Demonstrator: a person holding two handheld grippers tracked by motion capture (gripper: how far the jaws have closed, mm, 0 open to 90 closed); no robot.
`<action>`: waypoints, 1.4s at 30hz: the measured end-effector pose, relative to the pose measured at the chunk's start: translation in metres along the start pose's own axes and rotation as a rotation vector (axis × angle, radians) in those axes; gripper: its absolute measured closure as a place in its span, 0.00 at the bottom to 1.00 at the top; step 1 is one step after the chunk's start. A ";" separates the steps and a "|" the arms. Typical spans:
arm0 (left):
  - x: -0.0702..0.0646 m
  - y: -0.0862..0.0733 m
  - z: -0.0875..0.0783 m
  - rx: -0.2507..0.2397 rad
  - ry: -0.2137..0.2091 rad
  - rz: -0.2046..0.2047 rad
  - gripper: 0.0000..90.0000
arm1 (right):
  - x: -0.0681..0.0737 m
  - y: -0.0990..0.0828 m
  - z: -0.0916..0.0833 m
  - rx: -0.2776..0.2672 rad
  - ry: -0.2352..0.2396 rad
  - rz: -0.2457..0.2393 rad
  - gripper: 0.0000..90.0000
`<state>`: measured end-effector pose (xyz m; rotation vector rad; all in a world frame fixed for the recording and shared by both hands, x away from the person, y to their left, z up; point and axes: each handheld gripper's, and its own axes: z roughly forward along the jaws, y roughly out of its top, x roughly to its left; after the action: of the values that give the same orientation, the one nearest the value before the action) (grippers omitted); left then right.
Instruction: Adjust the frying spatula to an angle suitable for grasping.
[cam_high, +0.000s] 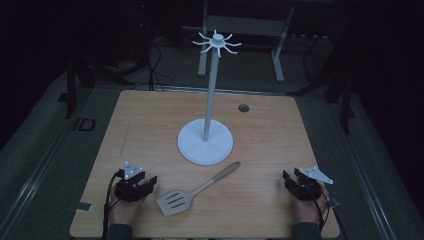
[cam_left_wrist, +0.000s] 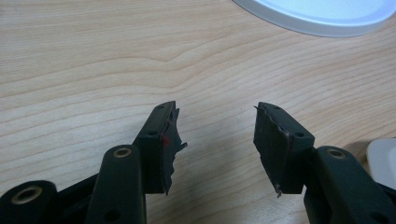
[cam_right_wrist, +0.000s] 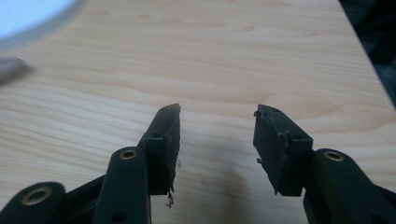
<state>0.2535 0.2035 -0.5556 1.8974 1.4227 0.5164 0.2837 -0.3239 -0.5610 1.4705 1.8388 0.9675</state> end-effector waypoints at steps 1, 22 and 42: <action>0.000 0.000 0.000 0.000 0.000 0.000 0.55 | 0.000 0.000 0.000 0.000 0.000 0.000 0.56; -0.028 0.027 -0.005 0.114 -0.079 0.117 0.56 | 0.004 -0.001 -0.001 0.006 0.036 -0.039 0.64; -0.077 0.073 0.010 0.179 -0.149 0.305 0.61 | 0.003 -0.001 0.000 0.013 0.033 -0.040 0.66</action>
<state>0.2845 0.1164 -0.5021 2.2637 1.1209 0.3882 0.2825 -0.3209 -0.5618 1.4281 1.8941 0.9680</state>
